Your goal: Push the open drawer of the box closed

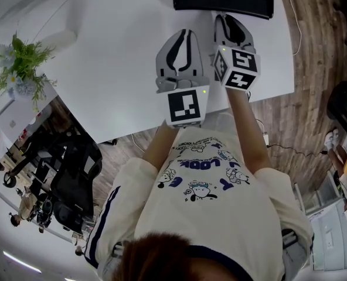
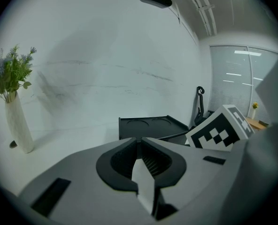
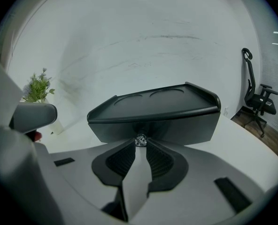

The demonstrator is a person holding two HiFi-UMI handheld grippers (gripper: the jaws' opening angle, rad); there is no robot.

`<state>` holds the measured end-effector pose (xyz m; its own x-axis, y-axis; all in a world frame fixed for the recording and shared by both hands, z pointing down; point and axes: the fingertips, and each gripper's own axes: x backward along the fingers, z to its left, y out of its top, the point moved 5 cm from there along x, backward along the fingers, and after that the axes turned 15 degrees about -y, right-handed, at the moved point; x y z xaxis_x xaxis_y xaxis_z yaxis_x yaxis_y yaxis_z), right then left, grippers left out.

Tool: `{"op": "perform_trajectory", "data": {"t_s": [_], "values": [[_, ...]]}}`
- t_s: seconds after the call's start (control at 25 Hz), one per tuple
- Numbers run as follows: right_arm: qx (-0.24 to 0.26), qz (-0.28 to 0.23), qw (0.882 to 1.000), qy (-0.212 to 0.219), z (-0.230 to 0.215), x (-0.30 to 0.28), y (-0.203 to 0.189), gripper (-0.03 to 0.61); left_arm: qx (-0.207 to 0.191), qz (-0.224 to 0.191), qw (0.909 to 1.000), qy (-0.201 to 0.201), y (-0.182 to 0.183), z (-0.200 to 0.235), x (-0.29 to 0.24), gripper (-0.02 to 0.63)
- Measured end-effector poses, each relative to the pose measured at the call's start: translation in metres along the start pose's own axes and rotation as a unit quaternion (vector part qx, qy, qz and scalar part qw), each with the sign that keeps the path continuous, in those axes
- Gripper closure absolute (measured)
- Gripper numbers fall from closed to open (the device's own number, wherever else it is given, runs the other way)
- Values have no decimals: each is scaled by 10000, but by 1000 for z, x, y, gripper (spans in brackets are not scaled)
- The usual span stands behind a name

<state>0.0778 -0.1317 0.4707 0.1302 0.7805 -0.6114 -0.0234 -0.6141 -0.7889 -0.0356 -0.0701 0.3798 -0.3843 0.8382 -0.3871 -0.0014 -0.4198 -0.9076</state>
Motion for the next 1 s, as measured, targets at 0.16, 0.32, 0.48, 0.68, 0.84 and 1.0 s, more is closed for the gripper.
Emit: {"op": "perform_trajectory", "data": {"t_s": [0.16,0.32,0.48,0.68,0.84,1.0], "values": [[-2,-11,10000,-8,0,-3,2,491,26,11,10000,4,-1,1,-2,577],[39,-19,10000,5,-1,-4,2,491,26,30,10000,-13,-1,1,-3,577],[38,-32,10000,16,0,-5,2,491,24,15,10000,-16,0,3,-4,577],[-7,-30,9999,117,1,-3,3,429,34,-49,10000,-14,6,2,0,577],[22,-110,9999,131,-2,15,9,394,17,-152,9999,-33,15,-2,5,577],[43,-492,9987,146,2,51,25,419,8,-388,9992,-62,30,-3,17,577]]}}
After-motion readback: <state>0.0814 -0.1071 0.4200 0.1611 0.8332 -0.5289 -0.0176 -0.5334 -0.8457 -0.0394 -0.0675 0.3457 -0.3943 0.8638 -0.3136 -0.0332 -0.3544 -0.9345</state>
